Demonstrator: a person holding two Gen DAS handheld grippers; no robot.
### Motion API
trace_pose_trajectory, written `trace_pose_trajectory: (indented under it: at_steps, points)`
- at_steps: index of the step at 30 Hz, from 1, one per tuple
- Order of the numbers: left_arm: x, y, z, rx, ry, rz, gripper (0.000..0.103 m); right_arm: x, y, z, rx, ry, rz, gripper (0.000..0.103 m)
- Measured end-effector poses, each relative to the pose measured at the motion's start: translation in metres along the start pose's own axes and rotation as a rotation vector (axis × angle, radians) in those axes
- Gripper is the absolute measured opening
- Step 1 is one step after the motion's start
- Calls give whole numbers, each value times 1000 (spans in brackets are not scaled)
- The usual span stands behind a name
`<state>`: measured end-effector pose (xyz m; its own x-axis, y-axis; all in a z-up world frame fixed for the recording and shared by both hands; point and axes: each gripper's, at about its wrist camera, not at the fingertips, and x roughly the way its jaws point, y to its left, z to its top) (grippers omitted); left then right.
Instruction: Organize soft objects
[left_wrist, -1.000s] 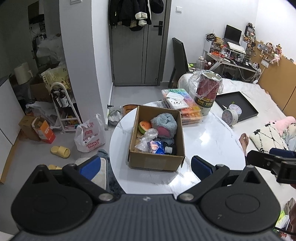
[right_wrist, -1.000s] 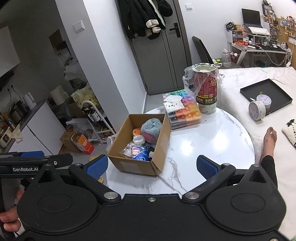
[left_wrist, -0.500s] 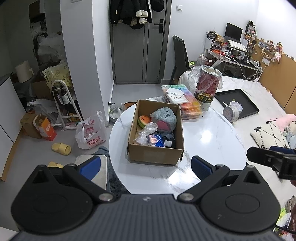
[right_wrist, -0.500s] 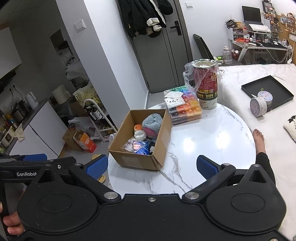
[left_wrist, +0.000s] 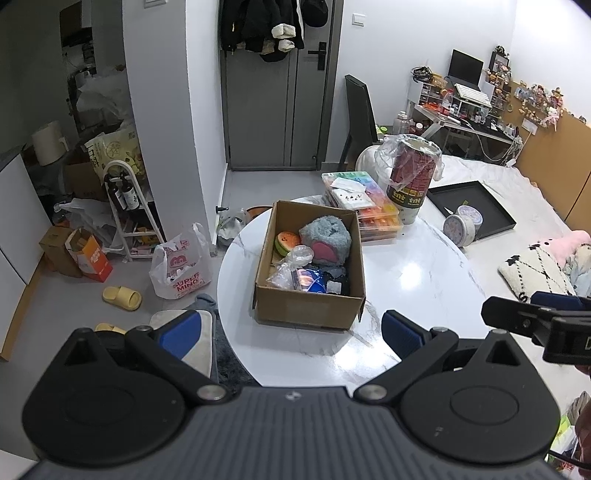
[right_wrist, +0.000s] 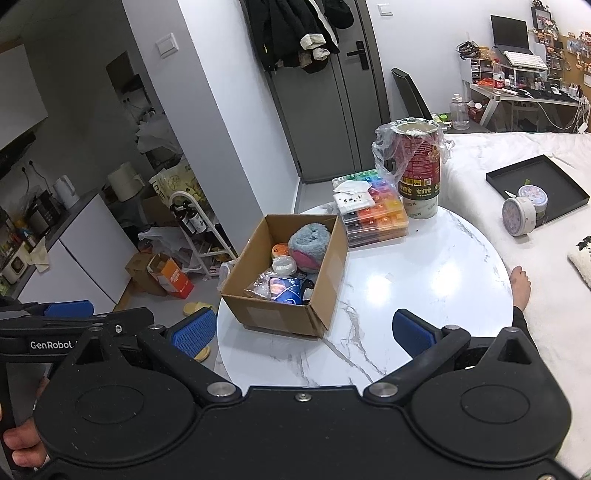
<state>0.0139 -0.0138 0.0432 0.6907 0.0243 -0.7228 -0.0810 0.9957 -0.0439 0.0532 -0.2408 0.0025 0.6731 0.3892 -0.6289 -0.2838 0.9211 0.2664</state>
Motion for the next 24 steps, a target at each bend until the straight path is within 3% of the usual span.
trace_pose_trajectory:
  at_steps: [24]
  points:
    - [1, -7, -2, 10, 1, -8, 103, -2, 0, -4, 5, 5, -22, 103]
